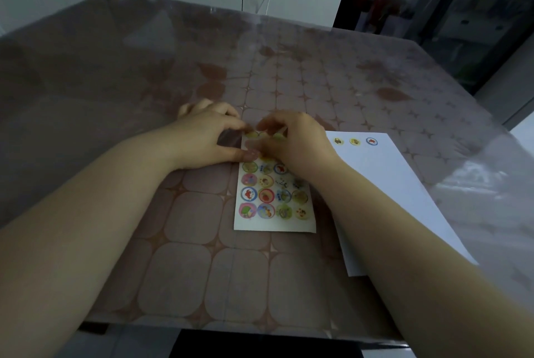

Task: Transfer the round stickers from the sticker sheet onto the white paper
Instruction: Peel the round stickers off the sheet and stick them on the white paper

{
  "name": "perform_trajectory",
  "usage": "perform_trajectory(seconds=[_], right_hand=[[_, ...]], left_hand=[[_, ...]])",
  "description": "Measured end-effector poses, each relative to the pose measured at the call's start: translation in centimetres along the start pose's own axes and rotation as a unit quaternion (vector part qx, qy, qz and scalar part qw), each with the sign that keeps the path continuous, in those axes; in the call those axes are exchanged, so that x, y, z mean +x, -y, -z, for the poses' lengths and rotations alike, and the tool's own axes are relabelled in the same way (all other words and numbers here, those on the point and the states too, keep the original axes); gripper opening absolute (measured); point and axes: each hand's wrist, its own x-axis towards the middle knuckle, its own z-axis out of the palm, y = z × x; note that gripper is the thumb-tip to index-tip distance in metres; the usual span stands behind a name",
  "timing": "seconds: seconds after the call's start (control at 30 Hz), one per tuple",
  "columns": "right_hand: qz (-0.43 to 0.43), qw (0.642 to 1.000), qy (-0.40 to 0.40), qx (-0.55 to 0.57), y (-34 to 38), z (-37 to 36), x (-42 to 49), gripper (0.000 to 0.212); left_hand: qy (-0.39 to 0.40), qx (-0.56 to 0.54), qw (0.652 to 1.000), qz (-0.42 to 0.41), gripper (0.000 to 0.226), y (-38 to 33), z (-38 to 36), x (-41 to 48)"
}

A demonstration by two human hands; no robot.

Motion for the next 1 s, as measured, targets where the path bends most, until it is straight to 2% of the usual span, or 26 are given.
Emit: perform_trajectory(seconds=[0.1,0.33,0.5,0.57,0.67,0.8,1.0], right_hand=[[-0.004,0.999,-0.015,0.032,-0.9,0.9,-0.1,0.027],[0.009,0.999,0.017,0.047,-1.1,1.1,-0.3,0.021],[0.075,0.996,-0.045,0.008,-0.5,0.6,-0.4,0.021],[0.109,0.992,-0.062,-0.016,-0.5,0.3,-0.3,0.02],[0.138,0.986,-0.078,-0.041,-0.8,0.2,-0.2,0.02],[0.179,0.976,-0.103,-0.065,-0.8,-0.3,0.0,0.017],[0.217,0.963,-0.141,-0.078,-0.6,-0.8,0.0,0.02]], left_hand=[[-0.009,0.003,1.0,-0.008,0.073,-0.1,0.2,0.1],[-0.036,-0.041,0.998,-0.018,0.065,-0.2,0.2,0.0],[-0.046,-0.068,0.996,-0.026,0.063,-0.1,0.1,0.2],[-0.031,-0.124,0.991,-0.029,0.059,-0.2,0.2,0.1],[-0.024,-0.23,0.973,-0.025,0.04,-0.4,-0.1,0.1],[-0.019,-0.304,0.953,-0.008,0.038,-0.5,-0.5,0.3],[-0.049,-0.316,0.947,-0.013,0.041,-0.4,-0.5,0.4]])
